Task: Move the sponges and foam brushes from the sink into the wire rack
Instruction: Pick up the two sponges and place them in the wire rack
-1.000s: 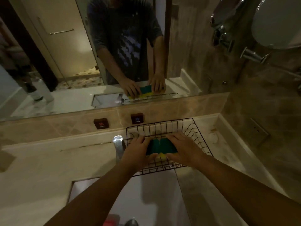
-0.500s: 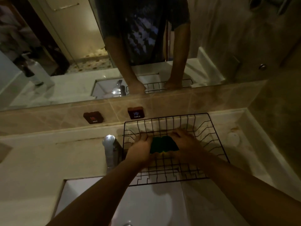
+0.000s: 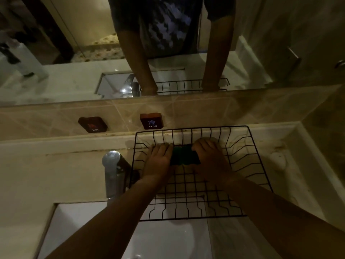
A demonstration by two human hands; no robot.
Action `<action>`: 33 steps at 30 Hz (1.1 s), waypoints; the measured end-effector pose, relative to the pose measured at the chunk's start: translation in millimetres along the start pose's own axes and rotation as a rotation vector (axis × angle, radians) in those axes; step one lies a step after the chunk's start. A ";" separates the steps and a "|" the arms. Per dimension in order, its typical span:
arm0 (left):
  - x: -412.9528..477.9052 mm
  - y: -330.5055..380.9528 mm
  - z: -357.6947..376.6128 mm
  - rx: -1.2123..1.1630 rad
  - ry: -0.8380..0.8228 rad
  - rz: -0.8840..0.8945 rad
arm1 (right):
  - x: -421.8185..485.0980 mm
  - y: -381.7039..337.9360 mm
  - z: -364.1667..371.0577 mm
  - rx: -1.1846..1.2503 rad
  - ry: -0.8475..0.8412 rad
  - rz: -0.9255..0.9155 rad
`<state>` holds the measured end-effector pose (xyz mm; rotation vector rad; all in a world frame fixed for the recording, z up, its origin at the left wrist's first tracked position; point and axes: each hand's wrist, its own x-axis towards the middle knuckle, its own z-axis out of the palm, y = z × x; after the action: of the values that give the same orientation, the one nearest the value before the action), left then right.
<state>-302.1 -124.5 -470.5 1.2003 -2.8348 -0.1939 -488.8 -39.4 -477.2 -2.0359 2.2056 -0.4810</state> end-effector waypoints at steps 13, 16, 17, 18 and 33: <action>6.1 -3.3 2.1 -0.099 0.095 0.030 | 5.6 3.7 12.9 0.013 0.017 0.059; 7.8 -3.8 1.9 -0.165 0.102 0.034 | 8.1 7.0 17.8 0.041 0.010 0.063; 7.8 -3.8 2.6 -0.173 0.103 0.035 | 8.5 8.1 19.5 0.034 0.008 0.062; 7.7 -4.0 3.6 -0.177 0.106 0.037 | 8.7 9.0 20.9 0.028 0.008 0.059; 7.9 -4.6 7.5 -0.221 0.123 0.028 | 8.6 10.3 23.8 0.043 0.028 0.045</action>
<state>-305.0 -132.6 -478.5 1.0865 -2.6412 -0.4052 -492.7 -51.2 -501.5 -1.9651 2.2314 -0.5508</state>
